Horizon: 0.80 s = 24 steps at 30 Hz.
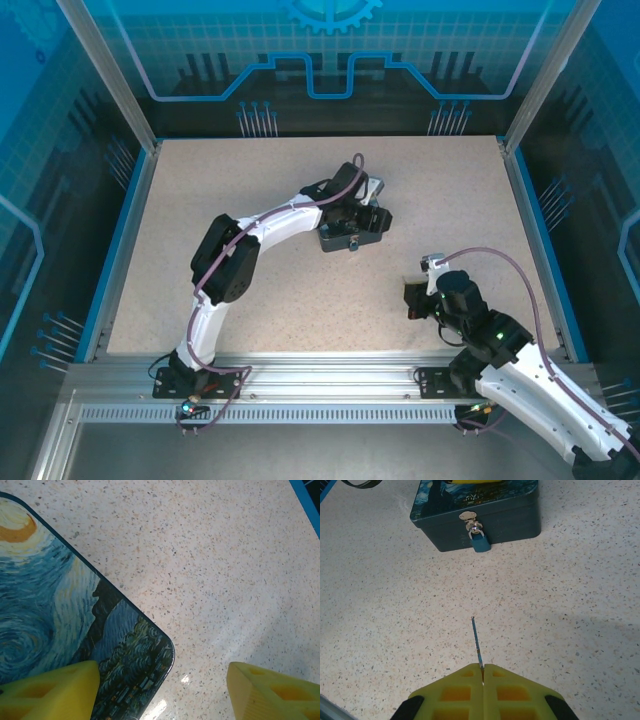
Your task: Unlock a padlock with a key
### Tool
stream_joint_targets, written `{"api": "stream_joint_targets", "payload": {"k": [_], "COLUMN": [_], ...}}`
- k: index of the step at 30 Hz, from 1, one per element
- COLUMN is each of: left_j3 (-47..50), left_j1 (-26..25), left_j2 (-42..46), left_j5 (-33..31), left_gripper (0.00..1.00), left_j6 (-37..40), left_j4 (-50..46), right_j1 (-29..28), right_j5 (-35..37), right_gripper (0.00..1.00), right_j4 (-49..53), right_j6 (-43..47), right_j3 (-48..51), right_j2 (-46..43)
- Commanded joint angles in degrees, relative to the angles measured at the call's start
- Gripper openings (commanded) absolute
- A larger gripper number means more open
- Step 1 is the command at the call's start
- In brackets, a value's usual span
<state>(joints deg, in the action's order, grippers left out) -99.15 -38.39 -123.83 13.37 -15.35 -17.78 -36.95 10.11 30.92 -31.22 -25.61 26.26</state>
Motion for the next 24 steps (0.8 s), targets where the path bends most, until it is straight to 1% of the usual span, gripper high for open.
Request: {"api": "stream_joint_targets", "payload": {"k": [1, 11, 19, 24], "left_j3": [2.40, 14.35, 24.71, 28.06], "left_j1": [-0.38, -0.60, -1.94, -2.46], "left_j2": [1.00, 9.90, 18.22, 21.37], "left_j5": [2.29, 5.42, 5.17, 5.18], "left_gripper": [0.69, 0.67, 0.67, 0.67], "left_j6": [2.08, 0.95, -1.15, -2.02], "left_j4": [-2.63, 2.17, 7.04, 8.44], "right_j1": [0.52, 0.48, 0.63, 0.56], "right_j5": [0.97, 1.19, -0.72, -2.11], "right_gripper": [0.00, 0.00, 0.00, 0.00], "right_j4": [1.33, 0.17, -3.28, -5.46], "right_j6": [0.96, 2.13, 1.98, 1.70], "right_j3": [-2.08, -3.31, -3.29, -3.05], "right_j2": [0.15, 3.37, 7.51, 9.87]}}
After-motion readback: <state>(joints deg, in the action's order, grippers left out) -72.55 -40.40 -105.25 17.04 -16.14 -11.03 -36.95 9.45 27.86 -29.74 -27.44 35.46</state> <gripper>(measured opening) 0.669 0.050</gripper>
